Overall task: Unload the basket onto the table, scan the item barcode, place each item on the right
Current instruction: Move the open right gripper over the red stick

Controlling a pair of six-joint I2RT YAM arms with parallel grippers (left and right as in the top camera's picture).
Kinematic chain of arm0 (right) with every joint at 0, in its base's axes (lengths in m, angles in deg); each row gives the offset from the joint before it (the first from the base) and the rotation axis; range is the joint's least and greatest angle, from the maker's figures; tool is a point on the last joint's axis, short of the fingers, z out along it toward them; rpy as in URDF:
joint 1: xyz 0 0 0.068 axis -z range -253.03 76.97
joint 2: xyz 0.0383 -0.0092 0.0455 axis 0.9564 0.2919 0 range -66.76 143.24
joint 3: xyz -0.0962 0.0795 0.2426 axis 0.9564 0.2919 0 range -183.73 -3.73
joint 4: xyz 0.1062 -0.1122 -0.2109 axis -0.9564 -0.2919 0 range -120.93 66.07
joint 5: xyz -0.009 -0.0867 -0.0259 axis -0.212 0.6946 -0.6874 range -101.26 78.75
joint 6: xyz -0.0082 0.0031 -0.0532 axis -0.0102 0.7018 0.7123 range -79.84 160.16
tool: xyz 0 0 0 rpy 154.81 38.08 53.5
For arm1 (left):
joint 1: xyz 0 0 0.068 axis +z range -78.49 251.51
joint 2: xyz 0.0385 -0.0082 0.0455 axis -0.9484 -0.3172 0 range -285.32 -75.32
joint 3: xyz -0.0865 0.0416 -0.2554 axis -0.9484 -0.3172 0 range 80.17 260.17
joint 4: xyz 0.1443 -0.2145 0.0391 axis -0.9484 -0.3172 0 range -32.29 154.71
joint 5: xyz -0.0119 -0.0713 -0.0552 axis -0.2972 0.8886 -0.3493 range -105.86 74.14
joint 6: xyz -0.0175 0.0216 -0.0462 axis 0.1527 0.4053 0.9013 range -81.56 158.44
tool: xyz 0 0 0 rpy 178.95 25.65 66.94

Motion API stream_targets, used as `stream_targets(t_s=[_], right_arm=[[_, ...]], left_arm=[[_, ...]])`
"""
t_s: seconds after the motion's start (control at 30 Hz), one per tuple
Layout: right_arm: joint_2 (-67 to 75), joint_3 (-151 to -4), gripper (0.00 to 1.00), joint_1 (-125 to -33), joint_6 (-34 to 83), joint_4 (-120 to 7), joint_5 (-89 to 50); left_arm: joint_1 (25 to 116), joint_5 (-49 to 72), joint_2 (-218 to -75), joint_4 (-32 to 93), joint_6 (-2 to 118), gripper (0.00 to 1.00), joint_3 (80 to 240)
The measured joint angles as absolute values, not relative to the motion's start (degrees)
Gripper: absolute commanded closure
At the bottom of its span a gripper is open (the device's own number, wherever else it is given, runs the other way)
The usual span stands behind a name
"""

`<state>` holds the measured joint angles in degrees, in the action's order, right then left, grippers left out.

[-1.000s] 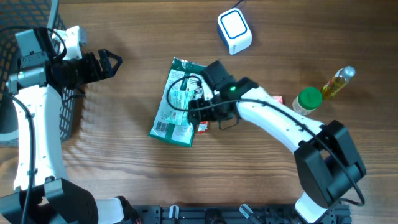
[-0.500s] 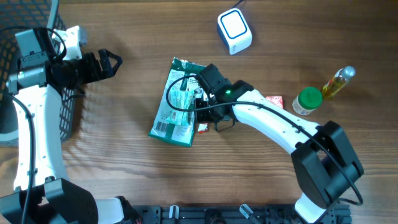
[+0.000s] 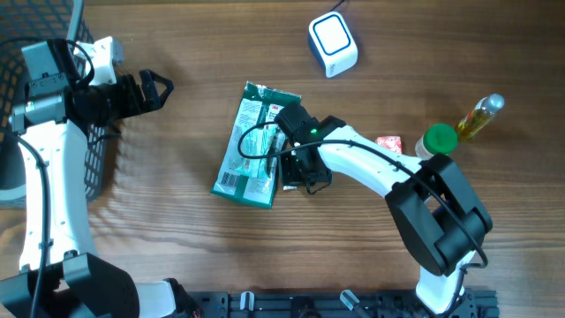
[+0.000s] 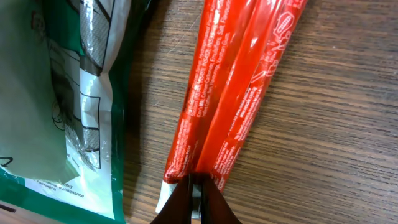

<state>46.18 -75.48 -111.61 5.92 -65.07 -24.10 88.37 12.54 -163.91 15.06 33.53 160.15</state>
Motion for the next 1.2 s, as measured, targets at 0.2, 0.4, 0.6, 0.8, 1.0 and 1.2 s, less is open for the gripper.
stream_targets(t_s=[0.2, 0.4, 0.6, 0.8, 1.0, 1.2], right_arm=[[45.9, -76.9, 0.91, -109.2, 6.7, -66.6, -24.3], [41.4, -78.5, 0.91, -108.0, 6.8, -67.8, -24.4], [41.4, -75.9, 0.96, -112.7, 5.6, -65.6, -24.8], [41.4, -69.2, 0.96, -113.9, 2.4, -57.8, -25.0], [41.4, -66.8, 0.96, -113.9, 1.8, -56.6, -24.9], [41.1, -66.9, 0.96, -113.5, 1.8, -60.8, -22.3]], left_arm=[[88.4, 12.5, -163.9, 15.1, 33.5, 0.0, 160.2], [88.4, 12.6, -163.9, 15.1, 33.5, 0.0, 160.2], [88.4, 12.5, -163.9, 15.1, 33.5, 0.0, 160.2], [88.4, 12.6, -163.9, 15.1, 33.5, 0.0, 160.2], [88.4, 12.5, -163.9, 15.1, 33.5, 0.0, 160.2], [88.4, 12.6, -163.9, 15.1, 33.5, 0.0, 160.2]])
